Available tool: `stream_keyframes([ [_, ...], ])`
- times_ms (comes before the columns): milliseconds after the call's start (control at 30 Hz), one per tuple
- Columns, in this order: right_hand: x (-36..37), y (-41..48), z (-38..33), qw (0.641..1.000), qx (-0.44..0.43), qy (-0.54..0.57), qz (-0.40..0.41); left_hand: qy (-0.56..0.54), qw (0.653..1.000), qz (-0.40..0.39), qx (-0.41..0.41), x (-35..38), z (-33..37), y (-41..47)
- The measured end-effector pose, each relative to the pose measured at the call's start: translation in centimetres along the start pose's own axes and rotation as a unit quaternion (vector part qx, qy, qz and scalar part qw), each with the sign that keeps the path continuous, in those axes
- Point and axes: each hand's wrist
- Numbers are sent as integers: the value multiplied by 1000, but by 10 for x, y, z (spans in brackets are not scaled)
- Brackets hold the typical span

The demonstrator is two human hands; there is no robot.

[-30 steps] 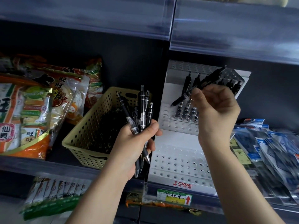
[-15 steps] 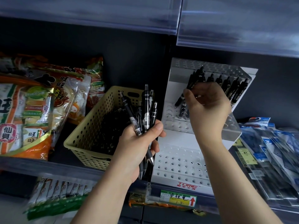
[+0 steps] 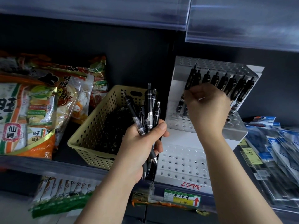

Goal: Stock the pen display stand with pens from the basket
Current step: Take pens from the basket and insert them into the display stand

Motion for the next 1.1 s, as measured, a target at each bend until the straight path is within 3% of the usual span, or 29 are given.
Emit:
stream_keyframes([
  [200,4,-2,3,996,-82,-19,35,3,1000,-2,3,0,-1,0],
  [367,8,-1,5,992,-102,-55,53,-1,1000,0,3,-1,-1,-1],
  [800,15,0,4,988,-115,-84,59,-4,1000,-5,6,-2,0,0],
  [1100,12,0,0,995,-69,-56,37,-5,1000,-8,6,-2,0,1],
])
Point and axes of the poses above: each hand's wrist, its own y-axis towards the middle knuckle, its own x-axis out of the palm, z = x × y, and after that the axes turned 9 degrees about y, right-handed
